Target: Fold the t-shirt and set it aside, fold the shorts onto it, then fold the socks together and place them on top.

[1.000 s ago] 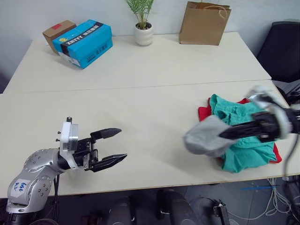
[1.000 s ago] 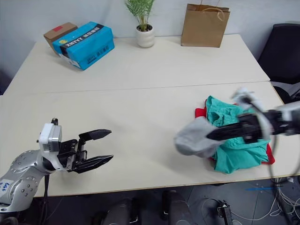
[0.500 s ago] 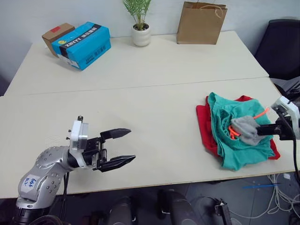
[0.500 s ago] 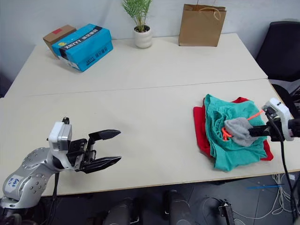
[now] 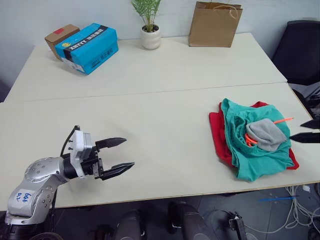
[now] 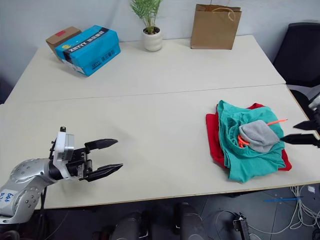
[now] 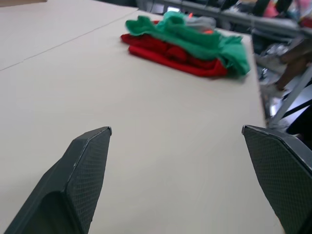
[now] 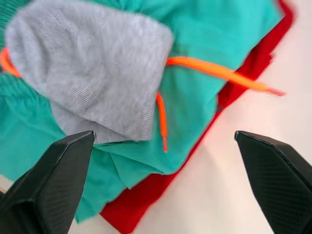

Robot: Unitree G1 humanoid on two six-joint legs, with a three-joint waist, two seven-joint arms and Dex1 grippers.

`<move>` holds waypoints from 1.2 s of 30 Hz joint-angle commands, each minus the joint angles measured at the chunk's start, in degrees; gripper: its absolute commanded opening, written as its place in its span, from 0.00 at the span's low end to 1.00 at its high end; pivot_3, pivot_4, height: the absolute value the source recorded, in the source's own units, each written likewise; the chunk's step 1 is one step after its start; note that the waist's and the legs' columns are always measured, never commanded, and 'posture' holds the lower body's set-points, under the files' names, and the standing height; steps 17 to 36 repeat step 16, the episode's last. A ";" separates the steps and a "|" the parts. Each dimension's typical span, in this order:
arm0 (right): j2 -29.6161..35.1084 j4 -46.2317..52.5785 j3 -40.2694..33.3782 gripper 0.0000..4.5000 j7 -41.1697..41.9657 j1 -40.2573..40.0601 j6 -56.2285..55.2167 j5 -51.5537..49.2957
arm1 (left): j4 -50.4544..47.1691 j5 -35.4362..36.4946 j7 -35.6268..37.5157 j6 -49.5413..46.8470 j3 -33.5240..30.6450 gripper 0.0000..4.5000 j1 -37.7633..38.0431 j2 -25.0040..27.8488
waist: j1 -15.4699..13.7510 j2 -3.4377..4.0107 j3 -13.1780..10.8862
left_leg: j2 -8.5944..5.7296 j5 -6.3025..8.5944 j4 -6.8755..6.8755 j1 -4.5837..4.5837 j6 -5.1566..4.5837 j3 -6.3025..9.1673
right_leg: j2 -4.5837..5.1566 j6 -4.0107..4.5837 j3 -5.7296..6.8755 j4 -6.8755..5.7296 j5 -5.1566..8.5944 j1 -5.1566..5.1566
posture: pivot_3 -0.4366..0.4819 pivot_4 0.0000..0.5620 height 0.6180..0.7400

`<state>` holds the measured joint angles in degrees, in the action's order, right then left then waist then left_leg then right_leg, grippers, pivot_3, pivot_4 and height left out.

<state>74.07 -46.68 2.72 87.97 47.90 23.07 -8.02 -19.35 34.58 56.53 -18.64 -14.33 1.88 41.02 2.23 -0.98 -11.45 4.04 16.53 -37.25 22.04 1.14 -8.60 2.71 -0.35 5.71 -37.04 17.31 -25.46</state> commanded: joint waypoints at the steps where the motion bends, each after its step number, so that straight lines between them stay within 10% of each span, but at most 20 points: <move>1: -1.90 16.59 -5.09 0.99 0.97 -3.86 1.31 -6.36 | 1.78 -5.87 -1.76 3.37 -2.58 1.00 1.40 2.78 | 0.20 -0.01 0.00 | 0.08 0.03 0.00 -0.01 0.05 0.00 | -0.05 0.06 0.01 0.01 -0.01 0.00 | 0.48 0.27 1.00; 16: -36.33 39.29 -2.64 0.99 -14.22 -18.45 -23.15 -9.61 | 6.63 -10.10 -4.62 8.61 -8.98 1.00 5.43 2.90 | -0.81 -0.17 0.06 | 0.18 0.11 -0.06 0.06 -0.07 0.00 | 0.01 0.12 0.10 -0.06 -0.03 0.01 | 0.48 0.27 1.00; 36: -36.33 39.29 -2.64 0.99 -14.22 -18.45 -23.15 -9.61 | 6.63 -10.10 -4.62 8.61 -8.98 1.00 5.43 2.90 | -0.81 -0.17 0.06 | 0.18 0.11 -0.06 0.06 -0.07 0.00 | 0.01 0.12 0.10 -0.06 -0.03 0.01 | 0.48 0.27 1.00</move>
